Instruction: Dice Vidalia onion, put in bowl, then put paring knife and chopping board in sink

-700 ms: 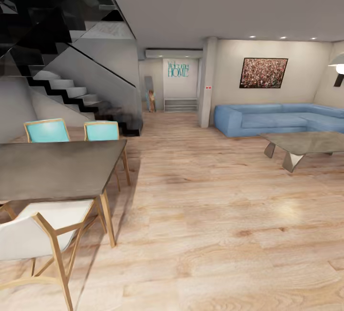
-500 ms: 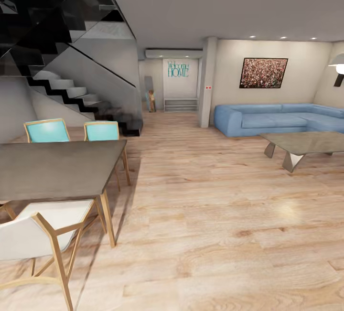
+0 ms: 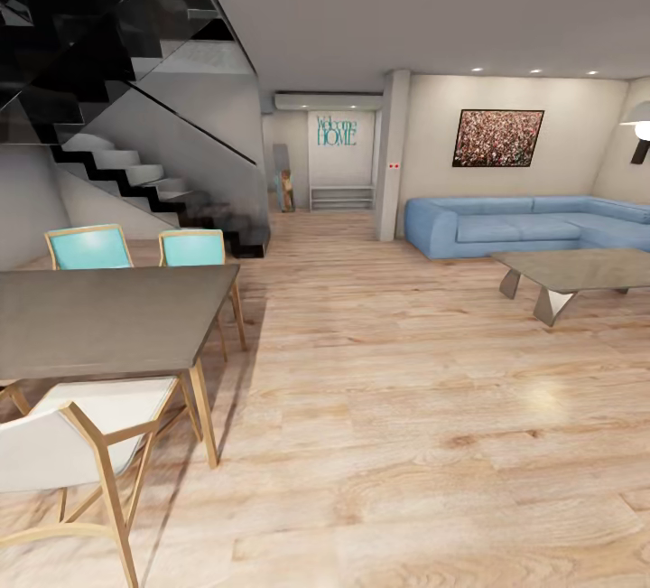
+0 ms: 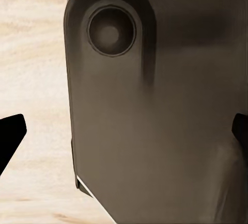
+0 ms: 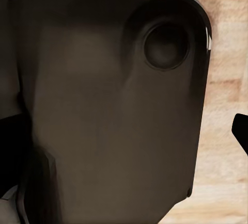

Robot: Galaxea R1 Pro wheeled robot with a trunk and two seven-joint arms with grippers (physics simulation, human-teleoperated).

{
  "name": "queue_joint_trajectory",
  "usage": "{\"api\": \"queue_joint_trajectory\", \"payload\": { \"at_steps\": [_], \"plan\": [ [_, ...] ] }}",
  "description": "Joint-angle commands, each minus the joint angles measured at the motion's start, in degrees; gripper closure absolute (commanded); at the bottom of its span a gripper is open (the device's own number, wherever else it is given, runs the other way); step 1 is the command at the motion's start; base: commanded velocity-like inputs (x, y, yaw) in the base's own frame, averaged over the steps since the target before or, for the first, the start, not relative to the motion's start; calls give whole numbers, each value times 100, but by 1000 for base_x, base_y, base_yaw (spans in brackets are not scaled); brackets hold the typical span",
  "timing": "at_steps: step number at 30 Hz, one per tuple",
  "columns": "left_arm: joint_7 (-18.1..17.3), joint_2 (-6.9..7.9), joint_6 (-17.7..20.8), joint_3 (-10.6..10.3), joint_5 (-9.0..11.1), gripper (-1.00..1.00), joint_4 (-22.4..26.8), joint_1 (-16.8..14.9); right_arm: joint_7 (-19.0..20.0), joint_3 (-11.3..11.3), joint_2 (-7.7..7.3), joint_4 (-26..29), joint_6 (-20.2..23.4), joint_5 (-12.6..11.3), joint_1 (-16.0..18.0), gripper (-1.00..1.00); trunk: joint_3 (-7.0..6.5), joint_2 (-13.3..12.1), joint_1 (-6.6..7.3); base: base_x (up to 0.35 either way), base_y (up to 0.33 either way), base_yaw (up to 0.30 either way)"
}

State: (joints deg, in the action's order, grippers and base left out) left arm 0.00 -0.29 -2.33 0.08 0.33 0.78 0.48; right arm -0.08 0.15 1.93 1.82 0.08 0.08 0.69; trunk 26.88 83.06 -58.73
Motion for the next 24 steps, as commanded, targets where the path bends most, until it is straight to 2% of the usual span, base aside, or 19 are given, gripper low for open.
{"api": "queue_joint_trajectory", "payload": {
  "at_steps": [1, 9, 15, 16, 21, 22, 24],
  "plan": [
    [0, 0, -10, 1, 5, -100, 8, 1, 1, 1, 0, 2, 1, 2, 2, -100, 4, 2, 0, 0, 0, 0],
    [10, -1, -7, 17, 2, -100, 152, 0, 7, 6, -17, 76, -11, 23, 2, -100, 4, 2, 0, 0, 0, 0],
    [25, -3, 13, 26, 10, -100, 346, -4, -4, -10, -42, 270, -203, 24, 3, -100, 4, 2, 0, 0, 0, 0],
    [24, -3, 3, 28, 10, -100, 1659, -4, -7, -16, -50, 1094, -862, 20, 3, -100, 4, 2, 0, 0, 0, 0],
    [21, 87, -10, 34, 17, -100, 2466, -4, -4, -22, -53, 1727, -1347, 12, 5, -100, 4, 2, 0, 0, 0, 0],
    [19, 124, -12, 35, 13, -100, 2854, -4, -2, -23, -53, 1960, -1603, 10, 7, -100, 4, 2, 0, 0, 0, 0],
    [18, 146, -12, 36, 9, -100, 3024, -2, -1, -23, -52, 2049, -1769, 10, 6, -100, 4, 2, 0, 0, 0, 0]
  ]
}}
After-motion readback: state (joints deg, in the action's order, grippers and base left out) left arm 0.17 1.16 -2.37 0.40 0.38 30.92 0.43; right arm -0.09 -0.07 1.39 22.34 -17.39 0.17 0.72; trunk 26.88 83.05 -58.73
